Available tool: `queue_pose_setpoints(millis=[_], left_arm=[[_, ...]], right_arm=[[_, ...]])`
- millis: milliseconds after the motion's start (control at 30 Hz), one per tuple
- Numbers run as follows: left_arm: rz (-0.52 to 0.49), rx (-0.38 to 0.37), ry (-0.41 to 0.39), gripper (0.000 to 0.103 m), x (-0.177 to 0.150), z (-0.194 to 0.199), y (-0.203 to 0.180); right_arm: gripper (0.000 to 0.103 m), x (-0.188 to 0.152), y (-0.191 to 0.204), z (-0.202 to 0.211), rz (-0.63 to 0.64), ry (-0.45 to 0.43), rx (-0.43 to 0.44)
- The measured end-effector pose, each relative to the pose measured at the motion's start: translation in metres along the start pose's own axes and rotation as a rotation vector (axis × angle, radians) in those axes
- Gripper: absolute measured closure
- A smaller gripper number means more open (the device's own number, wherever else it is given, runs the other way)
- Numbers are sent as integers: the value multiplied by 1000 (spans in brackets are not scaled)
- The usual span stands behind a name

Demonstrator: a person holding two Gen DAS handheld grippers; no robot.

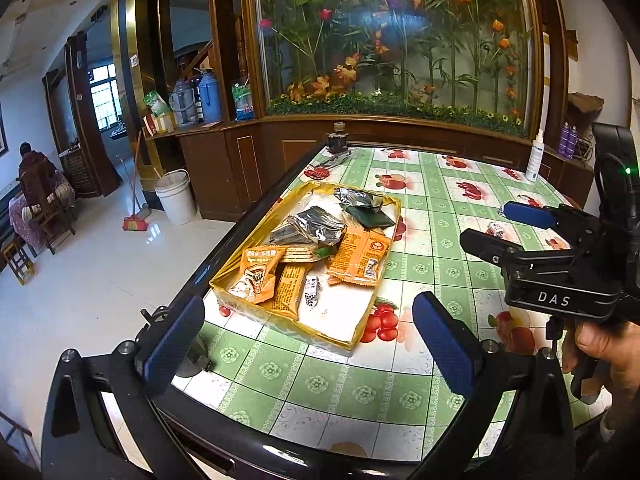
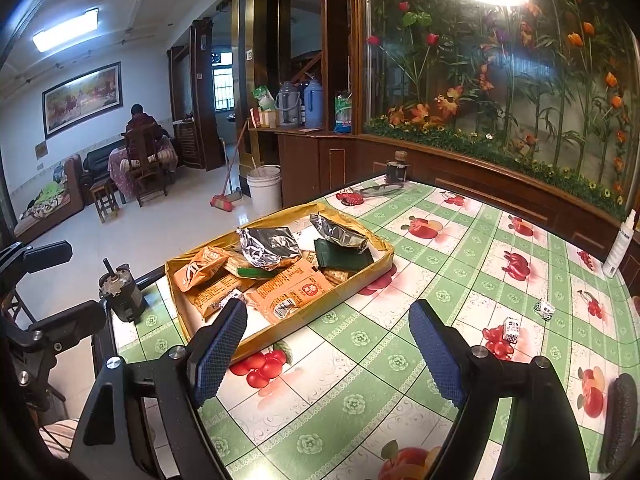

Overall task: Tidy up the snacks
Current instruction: 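Withdraw both tools from the tray back over the table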

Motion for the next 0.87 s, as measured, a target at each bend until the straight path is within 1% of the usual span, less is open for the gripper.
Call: queue_pose_setpoints(millis=[67, 100, 200, 267, 467, 567, 633, 733, 867], left_arm=[[24, -33, 0, 0, 0, 1, 2], [34, -35, -1, 0, 0, 1, 3], [49, -33, 8, 0, 1, 0, 6], [47, -16, 1, 0, 2, 0, 7], [56, -13, 32, 0, 2, -4, 10], [46, 2, 49, 0, 2, -6, 11], [42, 1, 33, 0, 2, -4, 13], [50, 7, -15, 0, 3, 3, 16], [46, 26, -26, 0, 7, 3, 18]], right_arm=[[18, 0, 1, 1, 2, 1, 2], [18, -1, 1, 1, 3, 1, 4], [18, 0, 3, 0, 10, 6, 7], [18, 0, 5, -2, 14, 9, 12], [18, 2, 12, -15, 36, 23, 26], [18, 2, 14, -18, 46, 27, 29], [18, 2, 15, -20, 52, 29, 34], [18, 2, 16, -23, 58, 30, 38], [18, 2, 18, -26, 62, 30, 43]])
Point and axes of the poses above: each gripper's, at about its wrist camera, not at the fingertips, and z roughly against the way its jaws point, y to its left, x to its top, the point moved 1 cm from there along -z, roughly the way its jaws point, and after that the axes turned 5 degrees about z, right-handed, at the moved point
